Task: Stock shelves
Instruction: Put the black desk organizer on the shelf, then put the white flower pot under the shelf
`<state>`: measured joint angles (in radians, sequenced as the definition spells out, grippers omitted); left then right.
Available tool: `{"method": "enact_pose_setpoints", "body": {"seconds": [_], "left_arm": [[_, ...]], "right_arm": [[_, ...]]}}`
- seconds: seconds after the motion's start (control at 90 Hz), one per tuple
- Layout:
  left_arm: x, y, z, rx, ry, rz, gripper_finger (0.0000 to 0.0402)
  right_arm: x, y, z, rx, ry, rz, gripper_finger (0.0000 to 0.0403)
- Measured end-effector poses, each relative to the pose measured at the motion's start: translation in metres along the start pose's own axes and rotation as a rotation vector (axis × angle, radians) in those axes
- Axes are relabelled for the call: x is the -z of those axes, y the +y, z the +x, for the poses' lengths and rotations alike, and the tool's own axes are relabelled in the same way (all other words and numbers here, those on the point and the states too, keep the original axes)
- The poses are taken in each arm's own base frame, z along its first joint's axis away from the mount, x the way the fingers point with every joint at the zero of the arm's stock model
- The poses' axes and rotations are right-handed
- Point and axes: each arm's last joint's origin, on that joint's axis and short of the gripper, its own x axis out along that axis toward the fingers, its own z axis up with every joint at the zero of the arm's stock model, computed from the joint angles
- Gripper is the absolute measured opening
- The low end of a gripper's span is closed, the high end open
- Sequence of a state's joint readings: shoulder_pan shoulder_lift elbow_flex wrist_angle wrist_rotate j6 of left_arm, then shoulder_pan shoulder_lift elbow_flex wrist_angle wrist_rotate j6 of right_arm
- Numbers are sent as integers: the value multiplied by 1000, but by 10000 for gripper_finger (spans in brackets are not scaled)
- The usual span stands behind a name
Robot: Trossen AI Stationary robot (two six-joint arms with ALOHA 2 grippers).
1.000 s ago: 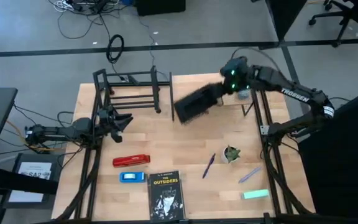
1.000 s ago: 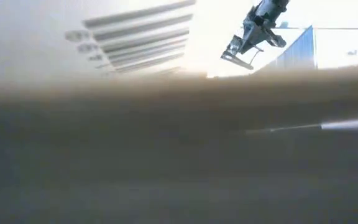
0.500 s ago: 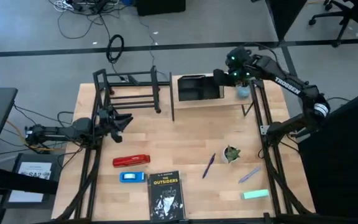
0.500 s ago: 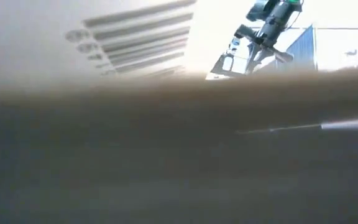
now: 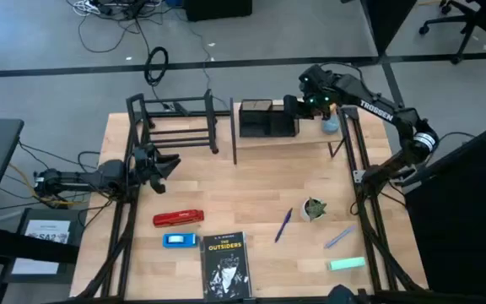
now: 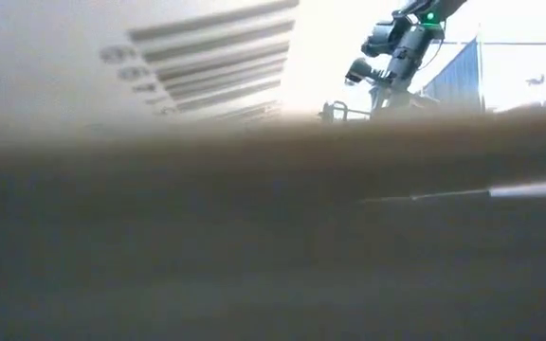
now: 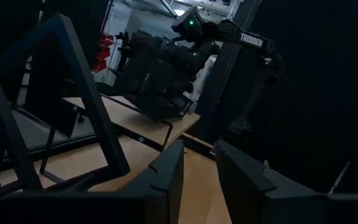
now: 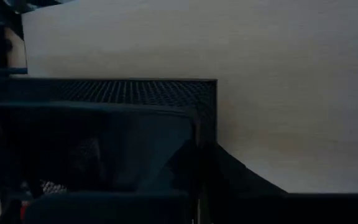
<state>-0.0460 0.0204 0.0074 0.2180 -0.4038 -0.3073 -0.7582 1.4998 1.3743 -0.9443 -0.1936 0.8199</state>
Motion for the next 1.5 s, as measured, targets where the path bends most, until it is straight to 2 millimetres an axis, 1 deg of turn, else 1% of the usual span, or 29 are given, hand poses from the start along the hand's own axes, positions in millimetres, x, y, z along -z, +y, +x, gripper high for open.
{"method": "enact_pose_setpoints", "body": {"seconds": [0.167, 0.278, 0.644, 0.756, 0.822, 0.933, 1.0, 1.089, 1.156, 1.233, 1.289, 1.367, 1.433, 1.5], "left_arm": [[0, 0, 0, 0, 1, 1, 76], [0, 0, 0, 0, 1, 1, 76], [1, 0, 0, -2, 6, 3, 76], [1, 0, 0, -2, 7, -12, 76], [1, 0, 0, -2, 7, -13, 76], [1, 0, 0, -2, 6, -14, 76], [0, 0, 0, -1, 4, -16, 76], [0, 0, 0, 0, 2, -17, 76], [0, 0, 0, 0, 2, -18, 76], [0, 0, 0, 0, 2, -18, 76], [0, 0, 0, 0, 1, -18, 76], [0, 0, 0, 1, 0, -19, 76], [0, 0, 0, 1, -1, -20, 76], [0, 0, 0, 1, -1, -19, 76]], "right_arm": [[-1, 1, 0, -3, -16, -5, 3], [-1, 1, 0, 4, -28, -5, 15], [-3, 4, -3, -21, -67, -42, 102], [-1, 9, -17, -88, -131, -114, 121], [1, 12, -32, -146, -192, -162, 127], [10, 17, -63, -234, -299, -240, 129], [21, 20, -83, -276, -379, -300, 127], [40, 22, -109, -308, -474, -426, 126], [57, 25, -123, -320, -525, -541, 126], [79, 30, -135, -359, -541, -690, 126], [94, 35, -139, -401, -526, -786, 125], [117, 44, -139, -463, -479, -918, 125], [138, 53, -134, -499, -425, -1054, 124], [159, 61, -125, -514, -355, -1207, 124]]}}
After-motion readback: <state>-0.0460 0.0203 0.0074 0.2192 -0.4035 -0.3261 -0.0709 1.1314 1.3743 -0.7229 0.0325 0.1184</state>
